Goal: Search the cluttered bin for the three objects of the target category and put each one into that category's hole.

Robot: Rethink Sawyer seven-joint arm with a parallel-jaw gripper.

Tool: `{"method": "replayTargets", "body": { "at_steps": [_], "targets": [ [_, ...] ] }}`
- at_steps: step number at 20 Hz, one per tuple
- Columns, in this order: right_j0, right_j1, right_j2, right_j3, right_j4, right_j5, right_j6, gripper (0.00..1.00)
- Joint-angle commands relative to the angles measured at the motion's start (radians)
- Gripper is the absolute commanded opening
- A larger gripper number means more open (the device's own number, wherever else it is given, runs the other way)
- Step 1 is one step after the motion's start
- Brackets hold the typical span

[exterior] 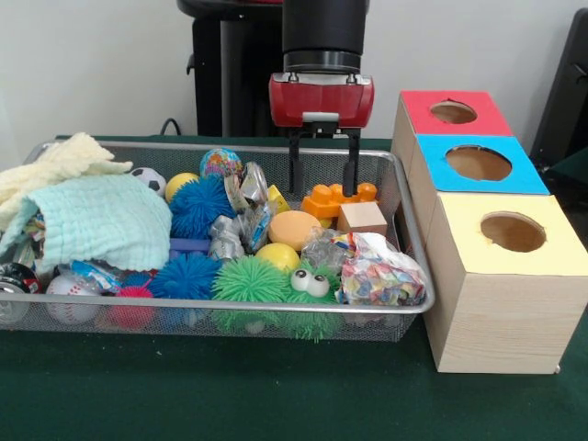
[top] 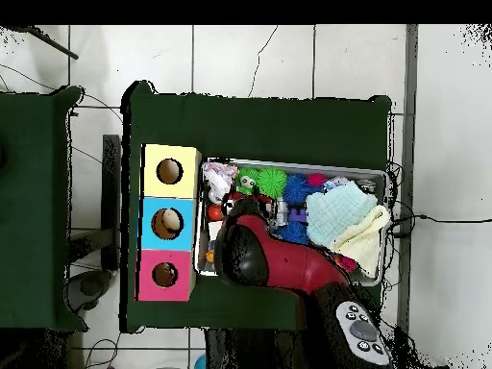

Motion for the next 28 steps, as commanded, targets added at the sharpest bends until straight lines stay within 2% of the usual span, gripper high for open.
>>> {"method": "replayTargets", "body": {
  "at_steps": [1, 9, 23, 28],
  "targets": [
    [0.006, 0.079, 0.115, 0.010, -0.028, -0.041, 0.207, 1.00],
    [0.050, 0.186, 0.084, -0.033, -0.011, -0.167, 0.236, 1.00],
    [0.074, 0.287, 0.045, -0.091, -0.013, -0.280, 0.206, 1.00],
    [0.075, 0.313, 0.027, -0.116, -0.021, -0.293, 0.180, 1.00]
  ]
}}
